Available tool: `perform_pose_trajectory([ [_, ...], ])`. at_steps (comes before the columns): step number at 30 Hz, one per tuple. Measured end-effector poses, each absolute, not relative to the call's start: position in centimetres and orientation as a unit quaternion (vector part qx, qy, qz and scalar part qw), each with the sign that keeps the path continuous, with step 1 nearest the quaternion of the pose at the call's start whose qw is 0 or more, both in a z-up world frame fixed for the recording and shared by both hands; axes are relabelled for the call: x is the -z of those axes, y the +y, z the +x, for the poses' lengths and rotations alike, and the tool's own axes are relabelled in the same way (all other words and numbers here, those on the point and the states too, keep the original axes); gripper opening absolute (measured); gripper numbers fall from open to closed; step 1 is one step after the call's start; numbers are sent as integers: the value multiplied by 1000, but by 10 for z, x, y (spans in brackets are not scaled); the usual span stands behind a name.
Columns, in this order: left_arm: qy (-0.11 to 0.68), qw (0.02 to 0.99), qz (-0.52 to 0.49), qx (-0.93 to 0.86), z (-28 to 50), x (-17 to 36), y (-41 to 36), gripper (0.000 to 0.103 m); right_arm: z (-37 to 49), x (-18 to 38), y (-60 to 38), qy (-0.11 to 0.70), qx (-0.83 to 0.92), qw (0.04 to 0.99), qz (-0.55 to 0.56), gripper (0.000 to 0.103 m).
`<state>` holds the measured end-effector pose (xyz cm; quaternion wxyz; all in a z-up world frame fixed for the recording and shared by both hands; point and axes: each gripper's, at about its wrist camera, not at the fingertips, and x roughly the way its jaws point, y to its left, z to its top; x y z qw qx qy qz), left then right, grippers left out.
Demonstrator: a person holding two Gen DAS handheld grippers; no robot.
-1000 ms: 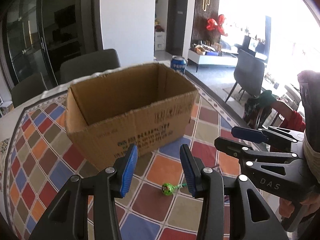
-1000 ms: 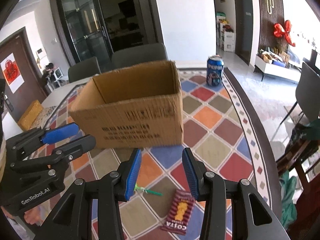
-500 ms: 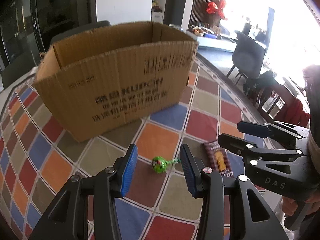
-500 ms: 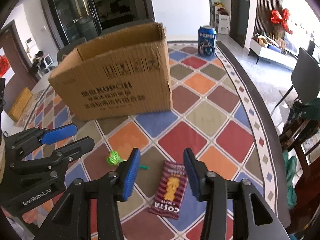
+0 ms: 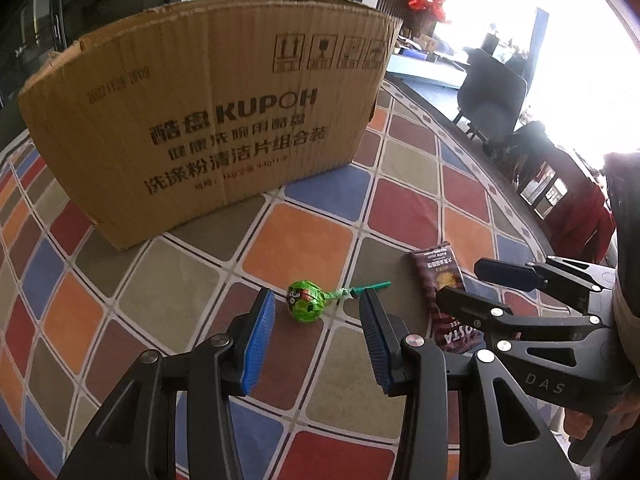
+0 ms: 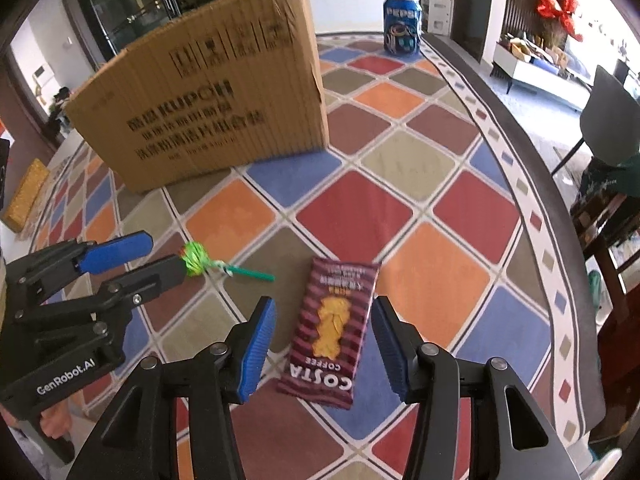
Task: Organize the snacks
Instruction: 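Move both tools back toward the COSTA pack and green lollipop, then grasp the green lollipop with the left tool while the right tool grasps the COSTA biscuit pack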
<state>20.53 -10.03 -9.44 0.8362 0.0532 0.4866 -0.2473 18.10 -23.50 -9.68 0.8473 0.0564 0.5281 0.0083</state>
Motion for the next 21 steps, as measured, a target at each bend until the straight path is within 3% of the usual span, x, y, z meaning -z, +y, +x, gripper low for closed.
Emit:
perform_pose_trajectory([
  [6,494,831,41,251,212,103,-99,42,182,106,-234,538,-5,841,58,51],
  [21,516,817,16,259,223,117,-99,28,191,120,-235,551,-1,832,67,51],
])
